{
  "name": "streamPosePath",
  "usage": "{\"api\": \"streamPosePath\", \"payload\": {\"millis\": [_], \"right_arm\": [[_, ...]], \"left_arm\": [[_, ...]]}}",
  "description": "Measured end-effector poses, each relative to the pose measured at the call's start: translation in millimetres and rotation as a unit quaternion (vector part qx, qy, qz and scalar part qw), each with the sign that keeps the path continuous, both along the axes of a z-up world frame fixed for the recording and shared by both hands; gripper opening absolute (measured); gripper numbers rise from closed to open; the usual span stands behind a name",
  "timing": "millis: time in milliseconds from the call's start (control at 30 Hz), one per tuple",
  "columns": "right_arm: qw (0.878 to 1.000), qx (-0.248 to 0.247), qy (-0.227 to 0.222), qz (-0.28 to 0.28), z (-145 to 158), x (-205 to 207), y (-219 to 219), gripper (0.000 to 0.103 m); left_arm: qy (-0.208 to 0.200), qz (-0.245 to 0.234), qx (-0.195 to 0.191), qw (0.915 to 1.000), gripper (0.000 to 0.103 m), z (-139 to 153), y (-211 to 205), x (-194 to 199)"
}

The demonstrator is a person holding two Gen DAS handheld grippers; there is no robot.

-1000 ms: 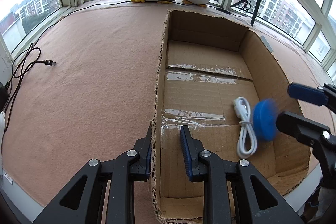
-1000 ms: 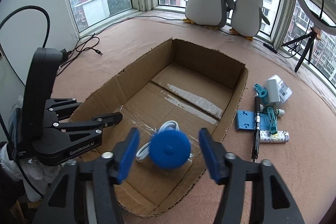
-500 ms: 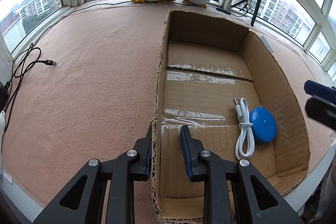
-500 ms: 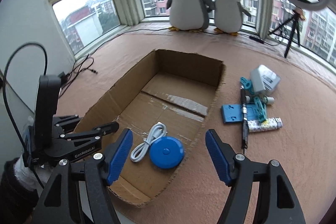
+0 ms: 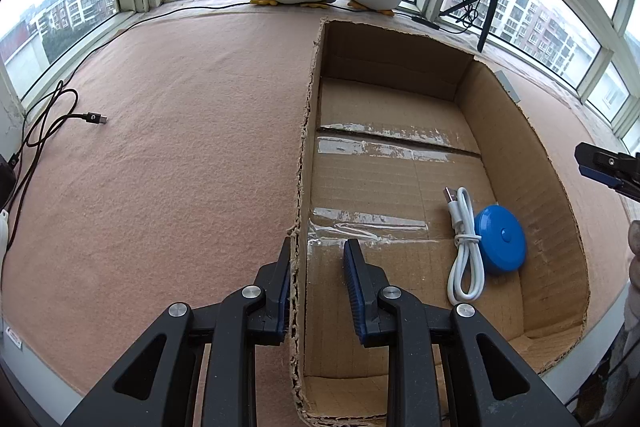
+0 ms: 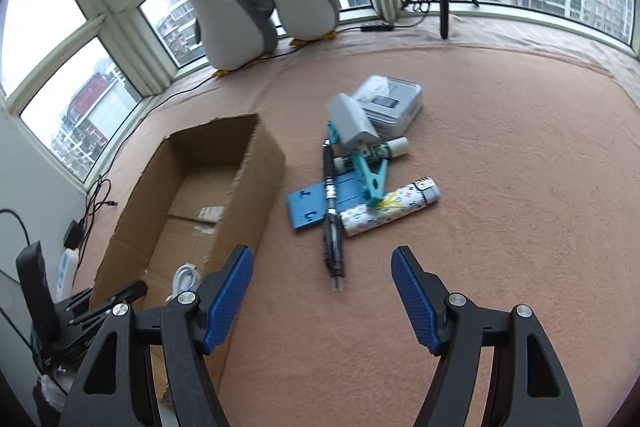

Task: Organize rigid objects
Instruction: 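Move the right tool back to the black pen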

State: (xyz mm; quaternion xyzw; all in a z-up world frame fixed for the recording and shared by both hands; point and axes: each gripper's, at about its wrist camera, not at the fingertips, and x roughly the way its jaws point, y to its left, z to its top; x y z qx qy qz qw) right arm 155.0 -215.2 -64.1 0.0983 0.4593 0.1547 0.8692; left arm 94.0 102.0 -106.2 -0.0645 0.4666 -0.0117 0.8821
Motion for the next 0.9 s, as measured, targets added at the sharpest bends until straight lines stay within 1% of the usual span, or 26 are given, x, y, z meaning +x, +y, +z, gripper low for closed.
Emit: {"api": "streamPosePath", "payload": {"millis": [100, 167, 200, 300, 367, 400, 500, 733, 900], "right_arm": [[1.0, 0.001, 0.012, -0.001, -7, 10, -4, 0.067], [1.0, -0.006, 0.016, 0.005, -11, 16, -1, 0.06], [1.0, -0.01, 0.019, 0.009, -12, 18, 1, 0.058], [0.999, -0.017, 0.03, 0.023, -16, 28, 9, 0.049], [0.999, -0.017, 0.039, 0.031, -19, 36, 15, 0.039], [0.998, -0.016, 0.042, 0.033, -20, 39, 15, 0.037], [0.998, -0.028, 0.046, 0.037, -23, 50, 20, 0.036], [0.995, -0.062, 0.057, 0.049, -34, 66, 31, 0.027], [0.993, -0.085, 0.053, 0.06, -34, 71, 38, 0.026]], "left_arm": [[0.0, 0.0, 0.0, 1.0, 0.025, 0, 0, 0], [0.0, 0.0, 0.0, 1.0, 0.025, 0, 0, 0], [0.0, 0.0, -0.001, 1.0, 0.025, 0, 0, 0], [0.0, -0.001, -0.001, 1.0, 0.025, 0, -1, 0], [0.0, 0.0, -0.001, 1.0, 0.025, 0, 0, 0], [0.0, 0.0, -0.001, 1.0, 0.025, 0, 0, 0], [0.0, 0.0, -0.003, 1.0, 0.025, 0, -1, 0], [0.001, -0.001, -0.006, 1.0, 0.025, 0, -1, 2], [0.001, -0.001, -0.006, 1.0, 0.025, 0, -1, 2]]}}
